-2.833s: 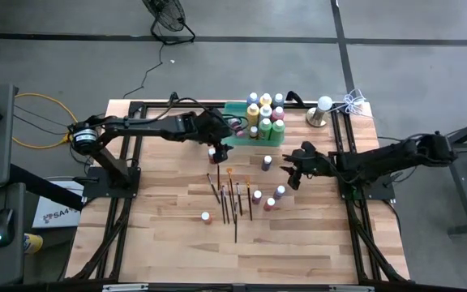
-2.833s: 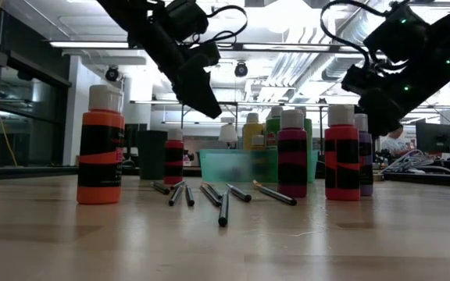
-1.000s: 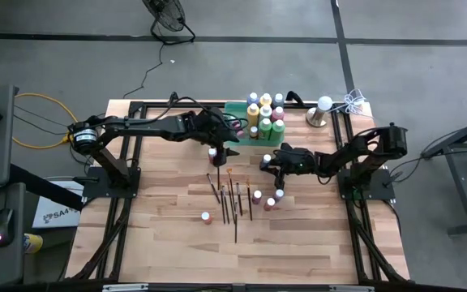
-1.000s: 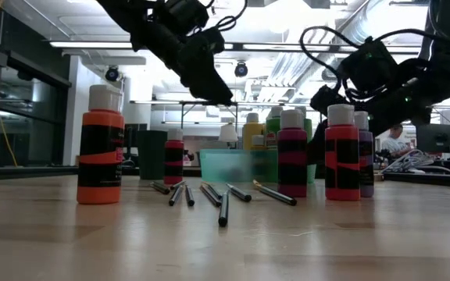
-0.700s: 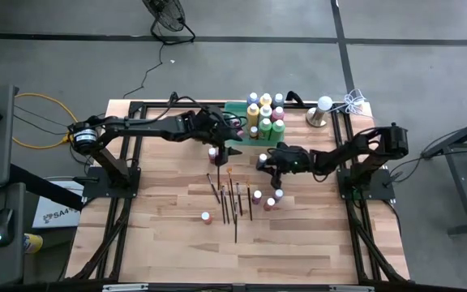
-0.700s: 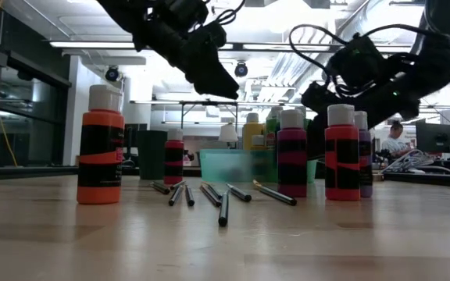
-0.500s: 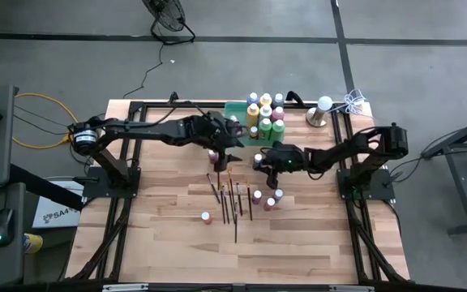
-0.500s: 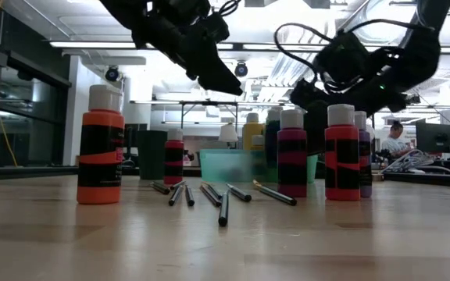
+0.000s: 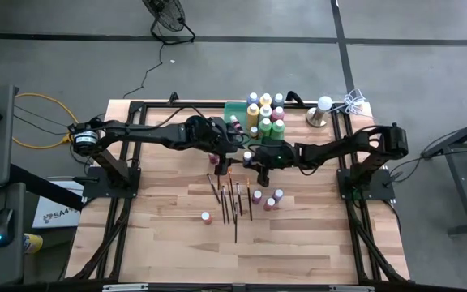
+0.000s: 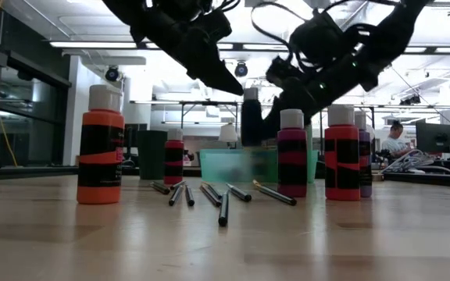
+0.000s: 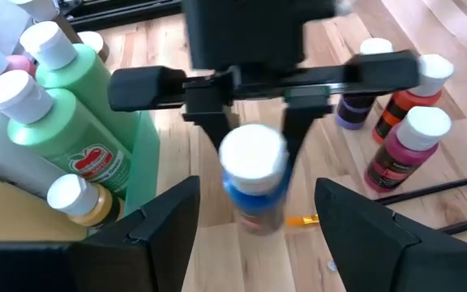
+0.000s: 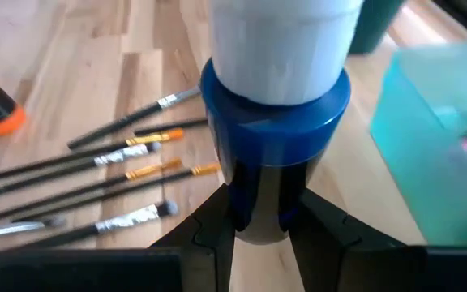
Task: Pick & Place Paint Supplies
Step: Put the small blue paint bottle into the green bin
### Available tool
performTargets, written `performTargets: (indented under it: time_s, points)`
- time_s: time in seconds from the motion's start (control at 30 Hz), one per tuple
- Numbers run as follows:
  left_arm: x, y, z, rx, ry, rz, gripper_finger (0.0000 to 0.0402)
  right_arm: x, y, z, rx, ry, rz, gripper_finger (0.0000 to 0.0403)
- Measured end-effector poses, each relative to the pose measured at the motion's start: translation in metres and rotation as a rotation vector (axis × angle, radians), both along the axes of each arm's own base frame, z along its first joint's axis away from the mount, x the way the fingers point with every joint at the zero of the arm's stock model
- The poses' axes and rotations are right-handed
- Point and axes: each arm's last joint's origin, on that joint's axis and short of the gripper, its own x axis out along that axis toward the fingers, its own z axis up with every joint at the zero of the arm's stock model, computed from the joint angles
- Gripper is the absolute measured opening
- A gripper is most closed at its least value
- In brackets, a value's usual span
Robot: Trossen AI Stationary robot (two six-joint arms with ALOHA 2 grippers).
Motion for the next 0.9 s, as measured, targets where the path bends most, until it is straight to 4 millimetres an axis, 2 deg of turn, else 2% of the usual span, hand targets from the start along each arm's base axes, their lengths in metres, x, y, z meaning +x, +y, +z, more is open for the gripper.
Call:
performTargets:
  time_s: [0.2,0.5,0.9]
  points:
    - [0.0004,-0.0002,0.0005,-0.001,-0.006,0.000,0.0239,0.0081,0.0048,0.0100,-0.026,-0.030,0.031,0.0092]
    - [0.0006,-0.0007,0.0009,-0.015,-0.013,-0.021,0.0236,0.0078,0.0045,0.0092,-0.024,-0.013,0.030,0.0092]
    - [0.0028,-0.0022,0.0046,-0.068,-0.061,-0.062,0.0156,0.0077,0.0046,0.0092,-0.024,-0.012,0.031,0.0092]
